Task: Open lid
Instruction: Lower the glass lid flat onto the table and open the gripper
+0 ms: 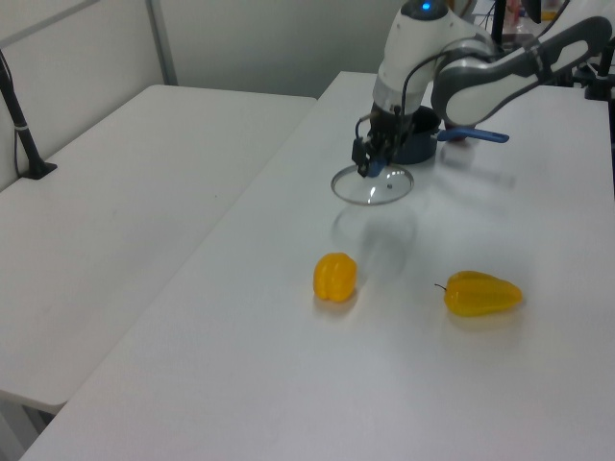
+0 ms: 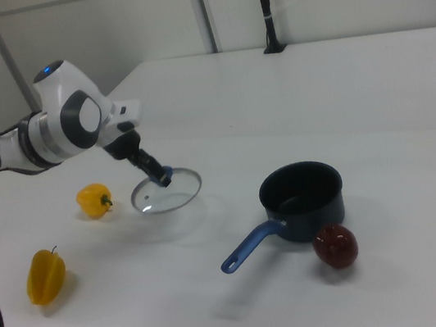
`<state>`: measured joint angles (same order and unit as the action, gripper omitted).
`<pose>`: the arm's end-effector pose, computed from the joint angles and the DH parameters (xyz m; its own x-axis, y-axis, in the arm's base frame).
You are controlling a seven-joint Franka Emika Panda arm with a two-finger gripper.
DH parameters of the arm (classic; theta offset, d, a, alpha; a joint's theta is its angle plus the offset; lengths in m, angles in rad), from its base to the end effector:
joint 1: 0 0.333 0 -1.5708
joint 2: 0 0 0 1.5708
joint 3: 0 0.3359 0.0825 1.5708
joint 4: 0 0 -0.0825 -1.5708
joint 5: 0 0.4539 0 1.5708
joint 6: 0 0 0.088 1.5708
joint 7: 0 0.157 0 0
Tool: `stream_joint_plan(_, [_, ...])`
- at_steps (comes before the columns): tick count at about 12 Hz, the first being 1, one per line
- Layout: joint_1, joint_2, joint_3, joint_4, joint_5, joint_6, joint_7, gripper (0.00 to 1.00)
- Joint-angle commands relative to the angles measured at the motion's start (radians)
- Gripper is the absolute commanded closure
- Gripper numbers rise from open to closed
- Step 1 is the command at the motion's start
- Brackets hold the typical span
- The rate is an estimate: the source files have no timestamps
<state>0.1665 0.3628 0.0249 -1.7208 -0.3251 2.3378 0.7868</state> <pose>0.7478 0.1267 0.3394 0.8654 -0.3608 0.3478 -0.3961 -0.9176 0.0335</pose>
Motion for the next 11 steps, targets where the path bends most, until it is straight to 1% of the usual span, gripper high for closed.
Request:
stream_joint_plan(1, [0.047, 0.059, -0.016, -0.002, -0.025, 0.027, 0.025, 0.69])
stream_joint_plan(3, [0.044, 0.070, -0.014, -0.006, -0.025, 0.101, 0.020, 0.69])
stream_joint_plan(6, [0.047, 0.099, -0.014, -0.002, -0.029, 0.118, 0.017, 0.67])
stream_joint_plan(7, [0.050, 0.103, -0.014, -0.003, -0.032, 0.118, 0.015, 0.64])
stream_joint_plan(8, [0.051, 0.111, -0.014, -0.002, -0.032, 0.118, 0.015, 0.58])
stream_joint_plan(10, [0.051, 0.113, -0.014, 0.000, -0.032, 0.115, 0.015, 0.54])
stream_joint_plan(11, [0.053, 0.113, -0.014, 0.000, -0.032, 0.115, 0.017, 0.50])
